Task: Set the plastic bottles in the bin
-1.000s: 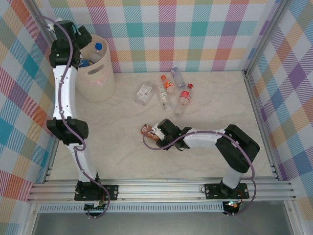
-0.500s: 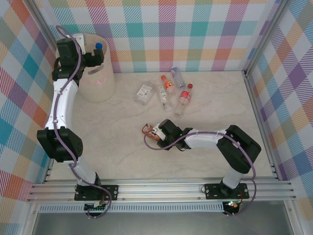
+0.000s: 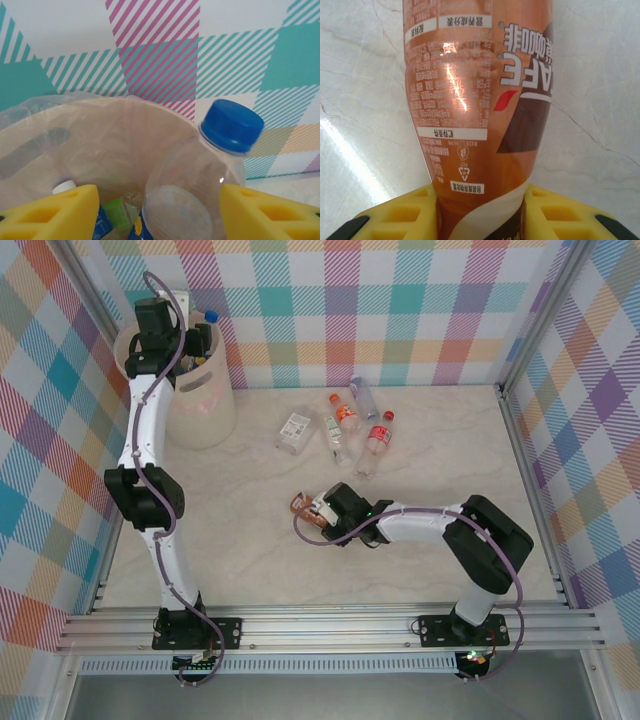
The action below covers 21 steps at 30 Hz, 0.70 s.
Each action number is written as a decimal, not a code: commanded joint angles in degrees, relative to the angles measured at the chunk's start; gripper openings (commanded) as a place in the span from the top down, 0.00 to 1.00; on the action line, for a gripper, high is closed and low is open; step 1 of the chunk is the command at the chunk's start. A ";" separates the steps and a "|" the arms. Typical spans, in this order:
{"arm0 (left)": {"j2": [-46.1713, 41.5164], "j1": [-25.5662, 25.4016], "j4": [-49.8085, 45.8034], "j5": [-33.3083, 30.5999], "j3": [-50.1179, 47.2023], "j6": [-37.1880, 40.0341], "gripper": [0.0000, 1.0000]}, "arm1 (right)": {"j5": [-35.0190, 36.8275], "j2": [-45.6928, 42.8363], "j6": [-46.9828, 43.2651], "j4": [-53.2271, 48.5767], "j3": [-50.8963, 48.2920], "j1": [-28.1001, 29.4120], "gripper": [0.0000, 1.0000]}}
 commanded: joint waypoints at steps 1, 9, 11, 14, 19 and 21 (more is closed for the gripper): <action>-0.36 -0.46 -0.74 -0.09 4.20 -3.09 0.38 | 0.56 1.44 1.05 -1.89 1.79 -0.25 0.70; 1.66 0.66 -4.51 0.45 7.26 -10.55 0.25 | 0.23 2.06 0.76 -1.95 2.17 -0.25 0.70; 1.91 0.69 -4.53 4.75 6.73 -10.46 0.22 | 0.09 2.32 0.63 -2.21 2.41 -0.32 0.70; 3.44 0.69 -3.62 5.66 6.72 -10.68 0.20 | 0.05 2.79 0.63 -2.89 2.95 -0.29 0.69; 8.59 0.69 -2.24 -0.33 10.31 -9.94 0.22 | -0.13 3.30 1.07 -3.51 3.39 -0.30 0.69; 11.48 0.69 -2.42 -2.12 13.20 -9.67 0.22 | 0.17 3.71 1.07 -3.88 3.79 -0.32 0.69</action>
